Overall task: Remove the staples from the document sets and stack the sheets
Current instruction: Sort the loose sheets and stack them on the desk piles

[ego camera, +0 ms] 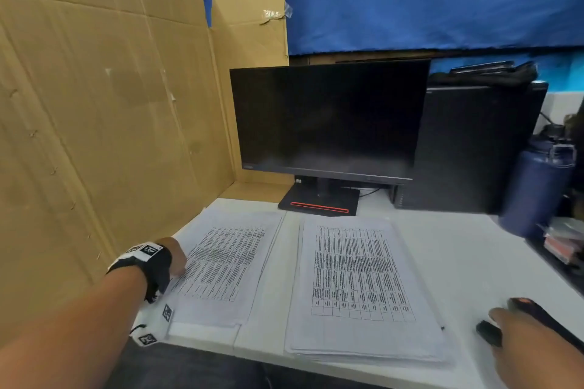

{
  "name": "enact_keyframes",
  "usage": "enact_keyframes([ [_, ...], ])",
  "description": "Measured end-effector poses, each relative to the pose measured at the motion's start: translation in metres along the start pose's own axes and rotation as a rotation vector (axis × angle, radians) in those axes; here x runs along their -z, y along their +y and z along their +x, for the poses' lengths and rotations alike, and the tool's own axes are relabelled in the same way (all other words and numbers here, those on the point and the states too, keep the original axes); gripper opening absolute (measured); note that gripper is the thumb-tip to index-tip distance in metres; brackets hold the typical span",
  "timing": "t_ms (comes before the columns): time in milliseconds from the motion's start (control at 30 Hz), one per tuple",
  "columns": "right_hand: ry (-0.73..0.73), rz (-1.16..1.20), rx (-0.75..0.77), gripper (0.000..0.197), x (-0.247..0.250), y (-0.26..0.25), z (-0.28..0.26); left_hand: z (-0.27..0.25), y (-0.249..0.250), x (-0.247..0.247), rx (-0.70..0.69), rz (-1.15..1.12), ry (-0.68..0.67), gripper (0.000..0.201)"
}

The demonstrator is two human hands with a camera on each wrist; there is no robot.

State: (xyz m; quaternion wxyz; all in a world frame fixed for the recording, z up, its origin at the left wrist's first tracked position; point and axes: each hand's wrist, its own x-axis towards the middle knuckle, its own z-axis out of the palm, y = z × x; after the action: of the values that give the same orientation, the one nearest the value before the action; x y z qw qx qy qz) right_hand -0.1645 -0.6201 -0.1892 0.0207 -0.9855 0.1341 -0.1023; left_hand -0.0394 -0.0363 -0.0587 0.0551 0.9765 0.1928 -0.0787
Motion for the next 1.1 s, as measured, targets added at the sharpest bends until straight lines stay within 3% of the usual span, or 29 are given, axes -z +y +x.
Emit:
enact_keyframes([
  [33, -0.021, 0.058, 0.013, 0.047, -0.007, 0.002, 0.002, 0.004, -0.002, -0.001, 0.007, -0.008, 0.016, 0.035],
  [67, -0.084, 0.101, -0.023, 0.043, -0.007, 0.004, 0.011, 0.012, -0.007, -0.005, 0.015, -0.029, 0.038, 0.033],
  [133, -0.196, 0.178, -0.106, 0.02, 0.018, -0.004, 0.018, 0.018, -0.013, -0.007, 0.014, -0.161, 0.11, 0.03],
  [233, -0.089, 0.391, -0.187, 0.017, 0.062, -0.027, 0.001, 0.001, -0.014, -0.002, -0.027, -0.483, 0.174, 0.021],
  [333, 0.064, 0.803, -0.243, 0.019, 0.084, -0.037, -0.013, -0.027, -0.014, 0.008, -0.089, -0.723, 0.325, 0.011],
  [433, 0.065, 1.177, -0.274, 0.028, 0.104, -0.052, -0.017, -0.067, -0.013, 0.024, -0.228, -0.871, 0.498, 0.015],
  [533, 0.038, 1.316, -0.187, 0.031, 0.132, -0.071, -0.027, -0.099, -0.008, 0.04, -0.348, -1.061, 0.569, 0.015],
  [700, 0.189, 1.248, 0.005, 0.015, 0.185, -0.125, -0.043, -0.149, 0.022, 0.053, -0.53, -1.464, 0.475, 0.021],
  [800, 0.213, 1.248, 0.072, 0.05, 0.208, -0.15, -0.041, -0.17, 0.043, 0.047, -0.63, -1.574, 0.3, 0.017],
  [867, 0.178, 1.35, 0.095, 0.06, 0.216, -0.16, -0.033, -0.178, 0.056, 0.036, -0.635, -1.583, 0.189, 0.024],
  [967, 0.067, 1.605, 0.146, 0.043, 0.222, -0.165, -0.022, -0.188, 0.075, 0.016, -0.603, -1.558, 0.049, 0.02],
  [1100, 0.096, 1.776, 0.095, 0.036, 0.222, -0.155, -0.015, -0.185, 0.085, 0.002, -0.66, -1.385, 0.135, 0.014],
])
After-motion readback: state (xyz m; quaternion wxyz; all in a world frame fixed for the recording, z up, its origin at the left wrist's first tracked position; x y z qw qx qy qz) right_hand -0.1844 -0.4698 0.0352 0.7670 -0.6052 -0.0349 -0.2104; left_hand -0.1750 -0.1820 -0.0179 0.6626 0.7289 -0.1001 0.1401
